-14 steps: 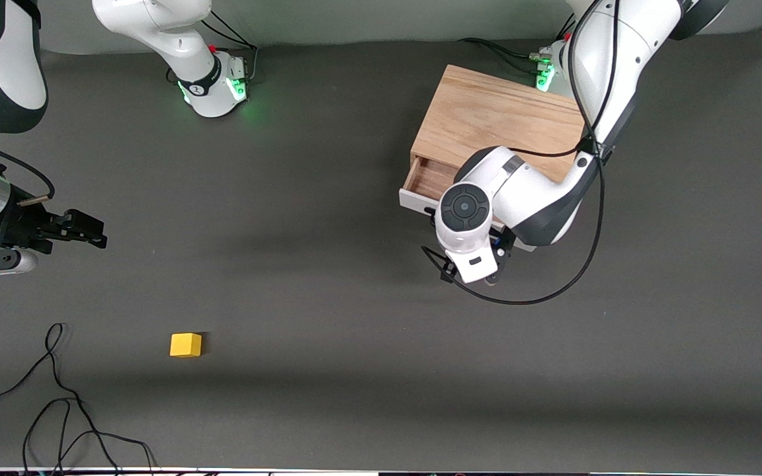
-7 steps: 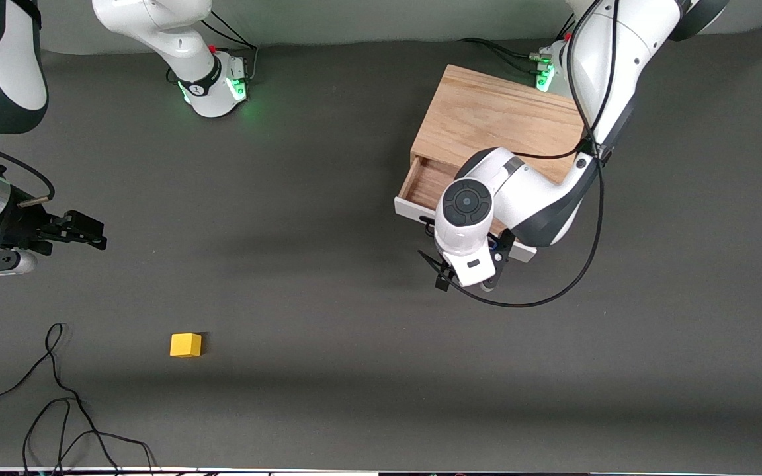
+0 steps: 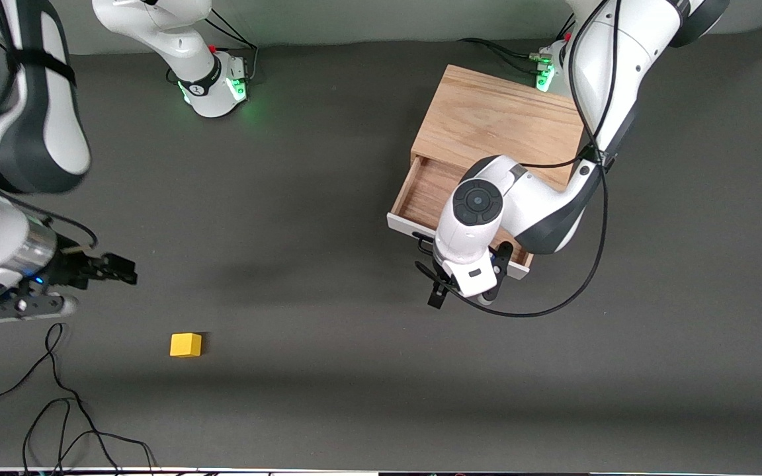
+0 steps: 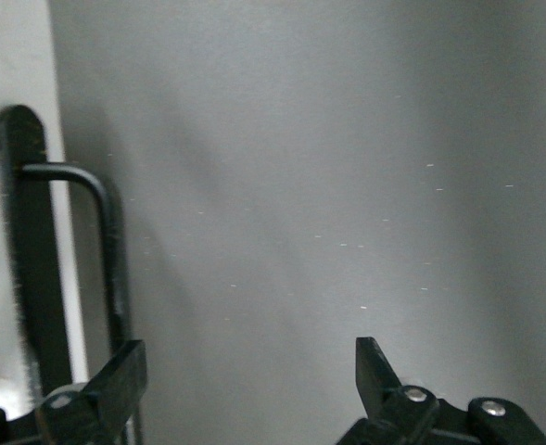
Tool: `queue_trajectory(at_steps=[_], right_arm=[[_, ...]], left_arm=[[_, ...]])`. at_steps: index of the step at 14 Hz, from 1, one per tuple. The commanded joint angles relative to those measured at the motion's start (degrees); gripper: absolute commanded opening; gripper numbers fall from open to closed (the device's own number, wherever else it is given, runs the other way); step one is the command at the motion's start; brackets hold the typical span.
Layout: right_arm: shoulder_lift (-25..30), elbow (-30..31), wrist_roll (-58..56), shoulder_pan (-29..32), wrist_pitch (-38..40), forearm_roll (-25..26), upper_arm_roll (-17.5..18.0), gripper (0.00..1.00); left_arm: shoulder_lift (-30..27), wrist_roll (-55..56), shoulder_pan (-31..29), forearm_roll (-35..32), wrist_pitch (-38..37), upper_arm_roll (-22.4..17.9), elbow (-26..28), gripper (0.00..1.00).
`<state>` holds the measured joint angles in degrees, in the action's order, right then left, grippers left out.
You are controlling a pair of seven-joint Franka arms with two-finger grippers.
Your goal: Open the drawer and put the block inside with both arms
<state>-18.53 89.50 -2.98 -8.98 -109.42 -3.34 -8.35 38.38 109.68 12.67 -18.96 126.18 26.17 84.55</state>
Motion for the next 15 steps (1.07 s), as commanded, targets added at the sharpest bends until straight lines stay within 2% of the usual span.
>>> queue_trajectory(at_steps=[1, 5, 7, 11, 15], right_arm=[[-4.04, -0.64, 0.34, -0.34, -3.33, -1.05, -0.27, 1.00], [-12.03, -0.55, 1.13, -0.60, -13.94, -1.32, 0.17, 1.00], [-15.73, -0.64, 1.13, -0.43, -19.58, -2.80, 0.17, 1.00], [-22.24, -1.08, 0.79, -0.52, -28.03, -4.83, 0.26, 1.00], [-26.64, -1.17, 0.61, -0.60, -31.73, -4.83, 0.35, 1.00]], left_arm=[[1.26, 0.80, 1.13, -1.34, 0.12, -0.68, -2.64, 1.00], [0.21, 0.62, 0.52, -2.22, -0.76, -0.68, -6.84, 1.00], [-1.37, -1.39, -1.76, -3.54, -1.81, -1.12, -8.96, 1.00], [-7.42, -15.87, -7.47, 1.36, -11.73, -0.42, -8.79, 1.00], [-13.32, -38.26, -15.37, 10.15, -25.16, -0.42, -8.36, 1.00]])
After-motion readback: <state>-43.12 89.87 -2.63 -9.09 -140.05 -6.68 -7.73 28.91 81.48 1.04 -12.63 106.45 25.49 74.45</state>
